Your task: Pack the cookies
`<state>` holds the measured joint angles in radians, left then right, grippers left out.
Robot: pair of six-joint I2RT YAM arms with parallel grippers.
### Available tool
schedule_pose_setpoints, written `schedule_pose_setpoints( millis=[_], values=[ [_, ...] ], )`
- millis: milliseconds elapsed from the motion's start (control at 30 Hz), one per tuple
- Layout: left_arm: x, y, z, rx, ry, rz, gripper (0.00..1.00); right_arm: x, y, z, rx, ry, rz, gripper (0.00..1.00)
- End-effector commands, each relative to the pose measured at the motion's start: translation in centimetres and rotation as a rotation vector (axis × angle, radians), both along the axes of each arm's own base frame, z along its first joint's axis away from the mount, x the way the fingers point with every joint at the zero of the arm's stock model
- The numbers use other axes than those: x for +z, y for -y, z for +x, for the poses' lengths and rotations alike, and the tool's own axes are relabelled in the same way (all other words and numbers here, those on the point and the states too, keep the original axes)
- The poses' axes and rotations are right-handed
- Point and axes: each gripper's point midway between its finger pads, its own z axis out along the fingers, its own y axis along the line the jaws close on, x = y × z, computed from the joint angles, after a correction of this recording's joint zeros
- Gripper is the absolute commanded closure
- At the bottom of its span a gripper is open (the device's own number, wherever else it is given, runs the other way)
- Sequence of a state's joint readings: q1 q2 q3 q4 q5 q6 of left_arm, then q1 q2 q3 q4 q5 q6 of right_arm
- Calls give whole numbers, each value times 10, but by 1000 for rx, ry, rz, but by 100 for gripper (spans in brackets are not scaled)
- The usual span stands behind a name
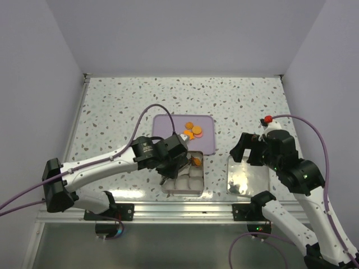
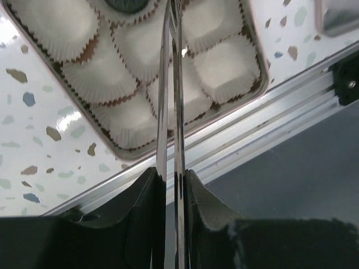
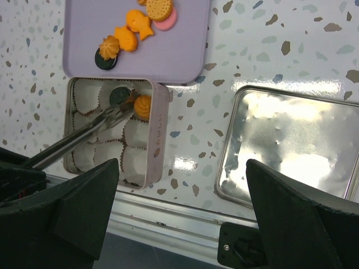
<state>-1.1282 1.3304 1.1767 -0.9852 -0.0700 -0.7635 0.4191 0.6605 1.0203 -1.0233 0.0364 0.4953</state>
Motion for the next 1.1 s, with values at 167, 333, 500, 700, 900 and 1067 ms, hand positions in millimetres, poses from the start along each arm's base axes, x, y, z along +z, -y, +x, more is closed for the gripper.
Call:
schedule_pose_setpoints(
  millis=[167,333,500,700,900,1067],
  values=[
    [66,32,43,45,189,-88,84,7,2,8,-5,42,-15,1],
    [85,18,52,98,232,-81,78,8,2,8,-3,46,-18,1],
    [84,-11,71,189,247,-52,66,6,0,9,3,43,-17,1],
    [68,-35,90,251,245,-16,51,6,-1,9,11,38,-14,1],
    [52,-35,98,252,231,15,45,6,-3,9,19,32,-8,1],
    [42,-30,103,250,211,36,44,4,-4,9,18,25,-7,1]
  ],
)
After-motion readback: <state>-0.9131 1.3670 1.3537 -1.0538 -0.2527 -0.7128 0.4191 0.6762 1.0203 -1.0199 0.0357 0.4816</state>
